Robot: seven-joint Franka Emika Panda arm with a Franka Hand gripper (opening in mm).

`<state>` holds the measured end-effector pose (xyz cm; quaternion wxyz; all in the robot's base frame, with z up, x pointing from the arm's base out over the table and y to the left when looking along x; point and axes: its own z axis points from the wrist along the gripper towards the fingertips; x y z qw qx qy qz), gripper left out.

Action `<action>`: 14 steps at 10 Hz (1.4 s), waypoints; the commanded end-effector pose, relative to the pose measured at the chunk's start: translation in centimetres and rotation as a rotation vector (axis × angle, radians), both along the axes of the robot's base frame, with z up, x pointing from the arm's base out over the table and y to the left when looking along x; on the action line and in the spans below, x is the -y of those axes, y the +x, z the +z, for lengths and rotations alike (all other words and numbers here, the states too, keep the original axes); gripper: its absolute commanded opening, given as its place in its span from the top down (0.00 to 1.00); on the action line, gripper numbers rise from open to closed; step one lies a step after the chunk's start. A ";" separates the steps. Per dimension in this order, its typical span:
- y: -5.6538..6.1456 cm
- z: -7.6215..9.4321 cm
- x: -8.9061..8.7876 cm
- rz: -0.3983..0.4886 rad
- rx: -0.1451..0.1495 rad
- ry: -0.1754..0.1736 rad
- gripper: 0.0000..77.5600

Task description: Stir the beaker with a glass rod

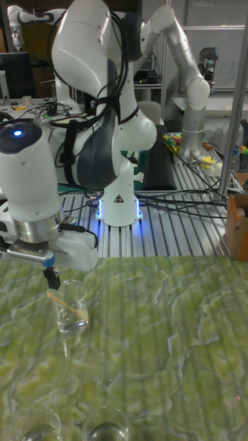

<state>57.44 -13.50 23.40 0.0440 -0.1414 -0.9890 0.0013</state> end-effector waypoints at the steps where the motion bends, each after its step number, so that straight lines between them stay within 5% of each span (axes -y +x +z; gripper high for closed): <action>1: -2.0 -1.5 2.0 0.074 0.035 0.007 1.00; 14: -3.0 -2.6 2.4 0.169 0.057 0.015 1.00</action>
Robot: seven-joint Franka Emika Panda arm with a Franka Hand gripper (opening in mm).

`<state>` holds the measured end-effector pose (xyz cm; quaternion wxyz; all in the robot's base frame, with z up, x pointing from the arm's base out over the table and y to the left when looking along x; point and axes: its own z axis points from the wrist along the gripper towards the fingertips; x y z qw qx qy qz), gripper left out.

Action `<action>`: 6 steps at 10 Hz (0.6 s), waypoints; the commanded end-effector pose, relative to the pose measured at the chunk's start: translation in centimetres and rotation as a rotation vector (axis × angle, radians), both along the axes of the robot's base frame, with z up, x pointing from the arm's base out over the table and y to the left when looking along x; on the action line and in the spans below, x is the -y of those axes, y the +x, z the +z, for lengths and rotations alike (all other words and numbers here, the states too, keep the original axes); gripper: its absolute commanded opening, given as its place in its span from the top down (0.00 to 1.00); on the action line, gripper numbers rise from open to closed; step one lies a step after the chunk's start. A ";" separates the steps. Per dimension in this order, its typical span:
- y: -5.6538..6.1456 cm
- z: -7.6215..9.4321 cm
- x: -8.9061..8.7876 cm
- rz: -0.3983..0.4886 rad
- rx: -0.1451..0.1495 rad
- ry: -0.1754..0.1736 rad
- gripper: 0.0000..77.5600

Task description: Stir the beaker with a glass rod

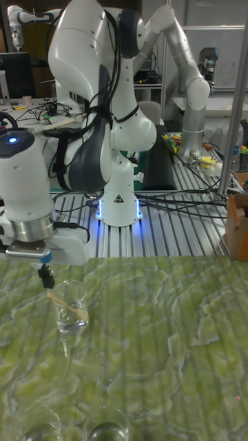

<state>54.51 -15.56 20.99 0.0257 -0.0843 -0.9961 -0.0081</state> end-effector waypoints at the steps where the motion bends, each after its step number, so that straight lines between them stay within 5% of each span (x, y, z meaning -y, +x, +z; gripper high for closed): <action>1: -0.1 -0.3 0.5 0.066 0.018 -0.003 1.00; 5: -0.1 -0.5 0.5 0.074 0.019 -0.005 1.00; 6: -0.1 -0.5 0.6 0.076 0.018 -0.005 0.00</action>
